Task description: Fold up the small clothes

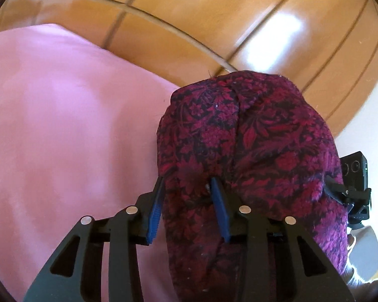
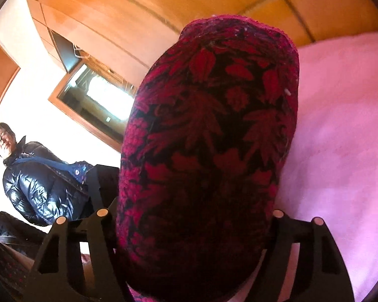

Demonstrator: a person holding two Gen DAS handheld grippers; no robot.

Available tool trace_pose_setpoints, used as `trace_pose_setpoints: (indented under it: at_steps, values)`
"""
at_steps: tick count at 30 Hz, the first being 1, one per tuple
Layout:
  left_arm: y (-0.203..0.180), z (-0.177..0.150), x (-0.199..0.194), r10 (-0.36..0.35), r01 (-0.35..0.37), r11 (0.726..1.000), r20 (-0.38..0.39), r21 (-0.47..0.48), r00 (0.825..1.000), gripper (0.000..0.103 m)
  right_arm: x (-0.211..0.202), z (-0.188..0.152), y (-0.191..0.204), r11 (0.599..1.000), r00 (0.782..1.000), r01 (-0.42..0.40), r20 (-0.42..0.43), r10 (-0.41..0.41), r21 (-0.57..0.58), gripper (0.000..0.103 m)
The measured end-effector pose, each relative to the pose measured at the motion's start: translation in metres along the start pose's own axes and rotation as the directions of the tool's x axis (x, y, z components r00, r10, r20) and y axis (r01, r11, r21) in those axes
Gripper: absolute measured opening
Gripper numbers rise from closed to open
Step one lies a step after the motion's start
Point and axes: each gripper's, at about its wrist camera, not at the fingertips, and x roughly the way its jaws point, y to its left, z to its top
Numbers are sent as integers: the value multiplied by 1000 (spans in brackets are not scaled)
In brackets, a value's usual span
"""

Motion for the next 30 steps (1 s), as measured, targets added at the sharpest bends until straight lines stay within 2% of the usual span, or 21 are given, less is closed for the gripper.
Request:
trace_pose_setpoints:
  at_steps: [3,6,7,11,12,15,17,19,21,23,25,26,28,29,30]
  values:
    - [-40,16,30,-62,64,996,-31,61,998,36,-42,5,-1,999,996,40,75,-40,2,72]
    - [-101,36,73,-132,140,977,-62,159,989,36,-92,10,-7,996,981,94,168,-93,2,72]
    - [-124,42,88,-149,161,968,-76,192,986,36,-110,11,-10,994,974,112,200,-111,7,72]
    - [-208,59,151,-200,238,928,-157,288,967,36,-189,19,-35,979,919,196,336,-205,60,72]
    - [-227,60,164,-197,243,919,-173,309,965,36,-208,20,-45,973,903,217,362,-229,75,72]
    - [-280,49,210,-158,246,893,-248,377,956,36,-248,17,-80,956,874,254,388,-293,149,72]
    - [-308,31,241,-114,252,867,-322,430,940,35,-271,5,-117,924,851,290,376,-367,248,72]
    - [-327,5,264,-25,213,835,-352,507,936,32,-285,-11,-144,896,834,301,365,-413,327,72]
    - [-335,-17,274,15,198,812,-360,548,933,32,-292,-33,-172,858,819,327,334,-467,396,73]
    - [-340,-28,271,11,197,801,-344,565,939,32,-295,-55,-188,844,822,292,334,-462,450,83]
    - [-342,-27,265,8,196,794,-331,575,943,28,-304,-65,-187,829,798,307,348,-492,469,89]
    - [-341,-27,258,23,177,776,-307,606,951,28,-309,-69,-184,818,790,311,347,-505,484,91]
    - [-344,-27,258,43,150,764,-282,627,958,26,-319,-69,-169,784,750,380,332,-572,491,89]
    - [-343,-31,254,44,139,765,-267,628,963,26,-324,-64,-151,750,694,466,332,-639,468,85]
    - [-343,-30,250,42,130,766,-251,629,967,26,-328,-59,-134,719,647,531,333,-686,448,74]
